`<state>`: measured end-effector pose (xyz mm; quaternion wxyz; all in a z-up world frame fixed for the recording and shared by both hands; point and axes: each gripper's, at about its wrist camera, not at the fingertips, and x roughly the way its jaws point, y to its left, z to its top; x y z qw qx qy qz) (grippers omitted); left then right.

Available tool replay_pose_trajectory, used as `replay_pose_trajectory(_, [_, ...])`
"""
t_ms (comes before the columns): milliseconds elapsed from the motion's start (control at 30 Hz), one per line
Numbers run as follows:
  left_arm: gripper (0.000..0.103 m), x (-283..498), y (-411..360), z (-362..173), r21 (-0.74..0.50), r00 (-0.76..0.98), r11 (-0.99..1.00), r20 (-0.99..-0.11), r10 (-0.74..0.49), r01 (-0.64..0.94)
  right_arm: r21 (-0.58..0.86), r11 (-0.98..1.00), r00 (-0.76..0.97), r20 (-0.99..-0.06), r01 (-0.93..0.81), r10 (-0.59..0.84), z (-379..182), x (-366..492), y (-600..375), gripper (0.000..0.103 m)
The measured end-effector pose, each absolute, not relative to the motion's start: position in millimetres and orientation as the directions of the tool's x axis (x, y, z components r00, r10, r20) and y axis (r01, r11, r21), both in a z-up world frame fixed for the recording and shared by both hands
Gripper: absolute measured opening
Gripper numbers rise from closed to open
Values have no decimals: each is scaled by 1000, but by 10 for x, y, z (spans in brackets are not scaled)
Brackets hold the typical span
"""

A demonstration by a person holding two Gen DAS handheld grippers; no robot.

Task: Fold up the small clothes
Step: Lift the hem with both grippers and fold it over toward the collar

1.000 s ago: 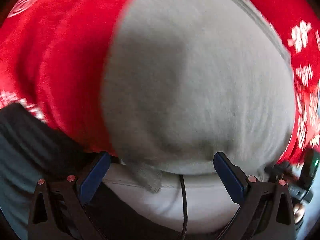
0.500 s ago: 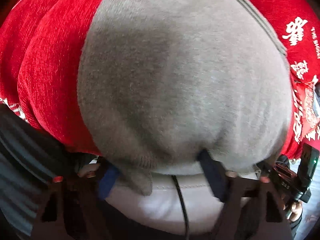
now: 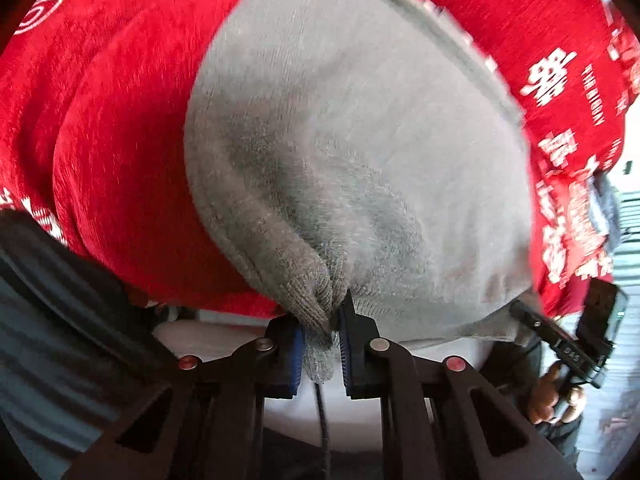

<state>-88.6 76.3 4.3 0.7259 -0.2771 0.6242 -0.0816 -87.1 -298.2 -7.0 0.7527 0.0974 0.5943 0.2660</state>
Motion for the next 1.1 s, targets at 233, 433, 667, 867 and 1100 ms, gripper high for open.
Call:
replay_pose_trajectory(233, [16,-779,864,410,-569,424,803,-780,-459,-176,562,776,246,-740,-287,627,270,-643,-3216,7])
replay_pose_trajectory(433, [16,-425,953,510,-577,487,795,-757,-436,-186,663,713,307,-646,-229,699,394,-158,-3360,7])
replay_pose_trajectory(667, [17,76,929,226,-596,481,755,-765,-429,-274,633,756,317,-692,-165,648,295,336,-3247,7])
replay_pose_trajectory(867, [33,142,852,180,-584,451,769,-778,-438,-260,600,792,280,-745,-114,605,99,465,-3178,11])
replay_pose_trajectory(1100, [73,129,856,228,-651,450,711,-736,-506,-265,599,793,259,-753,-112,605,123,367,-3162,15])
